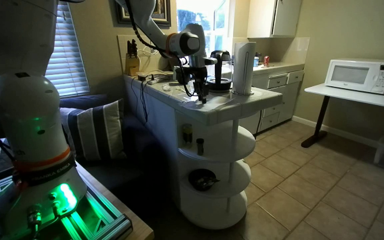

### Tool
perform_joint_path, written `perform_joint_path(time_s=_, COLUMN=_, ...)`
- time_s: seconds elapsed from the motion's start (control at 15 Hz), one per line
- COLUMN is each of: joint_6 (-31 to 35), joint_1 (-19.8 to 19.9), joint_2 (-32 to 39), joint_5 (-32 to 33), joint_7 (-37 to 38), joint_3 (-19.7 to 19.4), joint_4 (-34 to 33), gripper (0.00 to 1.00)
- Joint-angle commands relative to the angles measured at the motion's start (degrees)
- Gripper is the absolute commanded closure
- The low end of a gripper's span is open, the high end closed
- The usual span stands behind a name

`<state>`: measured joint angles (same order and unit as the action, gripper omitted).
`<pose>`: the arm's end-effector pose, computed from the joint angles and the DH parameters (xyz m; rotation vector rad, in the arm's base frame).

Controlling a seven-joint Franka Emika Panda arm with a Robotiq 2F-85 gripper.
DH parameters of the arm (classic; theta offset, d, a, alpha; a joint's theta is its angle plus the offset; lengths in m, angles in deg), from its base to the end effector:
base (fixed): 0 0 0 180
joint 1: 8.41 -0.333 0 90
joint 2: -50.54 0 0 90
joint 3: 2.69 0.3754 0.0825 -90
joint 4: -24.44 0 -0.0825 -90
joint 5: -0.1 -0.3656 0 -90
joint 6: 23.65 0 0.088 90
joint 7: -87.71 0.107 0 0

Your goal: Use the piece of tissue on the right to wipe the counter

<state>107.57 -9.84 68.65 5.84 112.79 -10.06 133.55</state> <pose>0.6284 -0.0606 0.4098 2.9512 -0.7070 0.1365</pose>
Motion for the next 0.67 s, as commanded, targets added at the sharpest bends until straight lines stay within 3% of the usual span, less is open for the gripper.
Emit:
perform_joint_path(time_s=0.0, joint_6=-1.9, joint_1=1.1, joint_2=1.8, joint_5=-2.2, joint_7=-1.7, joint_3=0.8, joint_4=-1.0, gripper=0.64)
perform_joint_path(time_s=0.27, joint_6=-2.3, joint_1=1.1, joint_2=1.5, joint_5=-2.6, joint_7=-2.2, joint_3=1.0, joint_4=-1.5, gripper=0.95)
perform_joint_path(time_s=0.4, joint_6=-2.2, joint_1=1.0, joint_2=1.3, joint_5=-2.6, joint_7=-2.3, joint_3=1.1, joint_4=-1.5, gripper=1.00)
perform_joint_path(time_s=0.6, joint_6=-1.5, joint_1=0.9, joint_2=0.4, joint_5=-2.6, joint_7=-2.3, joint_3=1.3, joint_4=-1.2, gripper=1.00)
